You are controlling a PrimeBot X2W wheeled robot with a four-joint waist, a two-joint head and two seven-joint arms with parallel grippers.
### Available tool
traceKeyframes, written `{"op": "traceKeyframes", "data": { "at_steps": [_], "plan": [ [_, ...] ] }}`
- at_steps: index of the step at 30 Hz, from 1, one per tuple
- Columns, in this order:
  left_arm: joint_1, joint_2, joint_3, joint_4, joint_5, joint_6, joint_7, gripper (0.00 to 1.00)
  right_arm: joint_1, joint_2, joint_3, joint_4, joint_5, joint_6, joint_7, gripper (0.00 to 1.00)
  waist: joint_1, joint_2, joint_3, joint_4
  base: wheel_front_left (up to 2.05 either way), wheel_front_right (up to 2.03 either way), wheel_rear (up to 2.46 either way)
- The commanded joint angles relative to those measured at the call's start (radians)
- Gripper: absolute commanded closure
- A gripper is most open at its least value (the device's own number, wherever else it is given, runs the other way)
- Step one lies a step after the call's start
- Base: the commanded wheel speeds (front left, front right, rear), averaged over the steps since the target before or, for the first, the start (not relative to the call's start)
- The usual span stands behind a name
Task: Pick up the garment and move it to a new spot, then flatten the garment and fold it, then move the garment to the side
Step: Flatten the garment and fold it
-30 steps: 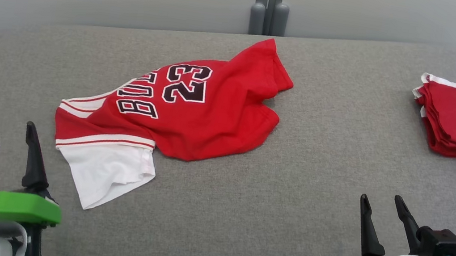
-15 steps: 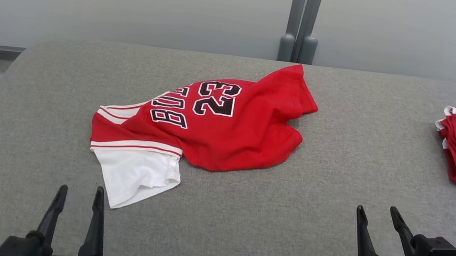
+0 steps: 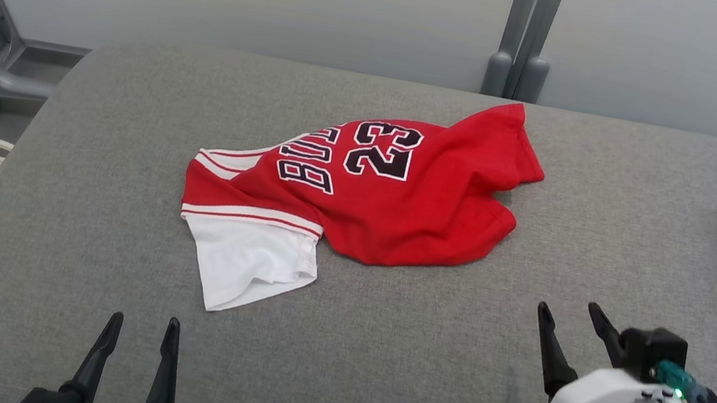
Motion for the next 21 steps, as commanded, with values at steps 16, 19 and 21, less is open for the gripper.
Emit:
{"op": "traceKeyframes", "data": {
  "at_steps": [16,19,21],
  "plan": [
    [-0.128,0.002,-0.076,-0.001,0.006,-0.012,0.001,0.0,-0.486,-0.176,0.049,0.501,0.096,-0.001,0.096,0.0,0.0,0.0,0.2,0.141,0.0,0.0,0.0],
    [-0.135,0.002,-0.086,-0.004,0.004,-0.008,0.001,0.0,-0.531,-0.21,0.109,0.559,0.09,-0.001,0.079,0.0,0.0,0.0,0.225,0.159,0.0,0.0,0.0],
    [-0.141,0.002,-0.092,-0.006,0.002,-0.006,0.001,0.0,-0.556,-0.231,0.154,0.591,0.094,-0.001,0.071,0.0,0.0,0.0,0.238,0.169,0.0,0.0,0.0]
  ]
}}
